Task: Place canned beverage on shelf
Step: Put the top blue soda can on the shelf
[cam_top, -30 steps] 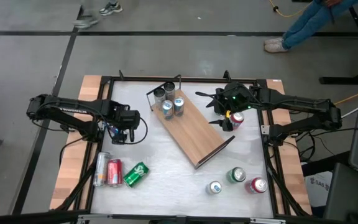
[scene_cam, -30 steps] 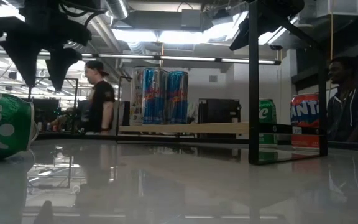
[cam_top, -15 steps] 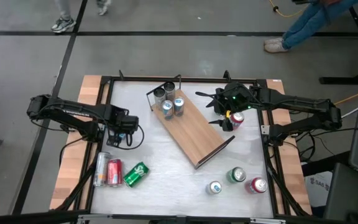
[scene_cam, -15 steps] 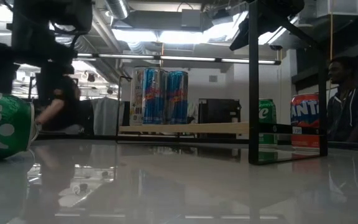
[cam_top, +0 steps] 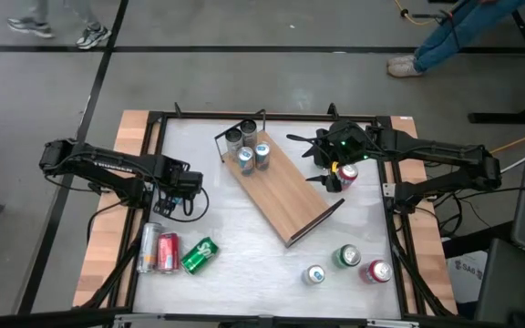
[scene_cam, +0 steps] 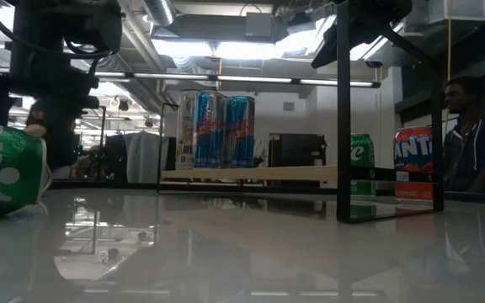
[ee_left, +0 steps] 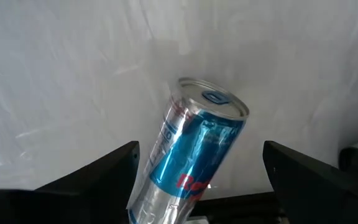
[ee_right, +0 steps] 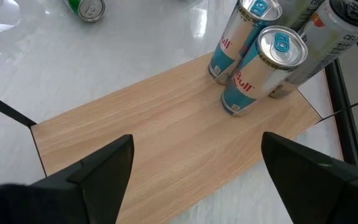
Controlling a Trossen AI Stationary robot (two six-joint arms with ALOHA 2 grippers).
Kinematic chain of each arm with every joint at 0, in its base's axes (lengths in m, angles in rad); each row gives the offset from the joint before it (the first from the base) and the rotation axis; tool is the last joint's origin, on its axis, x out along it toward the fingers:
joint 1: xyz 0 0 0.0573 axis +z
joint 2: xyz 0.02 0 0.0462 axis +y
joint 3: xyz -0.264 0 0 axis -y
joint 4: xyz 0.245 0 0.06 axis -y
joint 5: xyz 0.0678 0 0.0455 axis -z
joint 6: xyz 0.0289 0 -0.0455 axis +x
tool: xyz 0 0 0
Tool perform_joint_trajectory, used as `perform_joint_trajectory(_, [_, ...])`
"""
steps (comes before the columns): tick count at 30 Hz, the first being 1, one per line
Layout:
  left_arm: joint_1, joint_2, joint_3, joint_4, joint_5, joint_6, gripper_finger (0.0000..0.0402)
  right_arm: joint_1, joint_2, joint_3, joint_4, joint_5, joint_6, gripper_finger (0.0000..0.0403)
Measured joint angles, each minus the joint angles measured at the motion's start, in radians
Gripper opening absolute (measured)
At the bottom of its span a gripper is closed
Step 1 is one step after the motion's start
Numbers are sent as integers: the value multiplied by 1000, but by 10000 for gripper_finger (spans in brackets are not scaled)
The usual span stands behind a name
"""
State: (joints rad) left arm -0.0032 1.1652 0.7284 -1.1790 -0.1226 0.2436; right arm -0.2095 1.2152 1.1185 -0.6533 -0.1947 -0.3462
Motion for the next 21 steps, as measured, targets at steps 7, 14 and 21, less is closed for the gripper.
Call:
perform_joint_trajectory(7, [0,0,0,2,0,1,331,0,0,0,0,0,0,342])
perform_joint_trajectory(14, [0,0,0,5,0,1,331,0,0,0,0,0,0,342])
perform_joint_trajectory(21, [0,13,-13,24,-3,1,331,0,0,0,0,0,0,342])
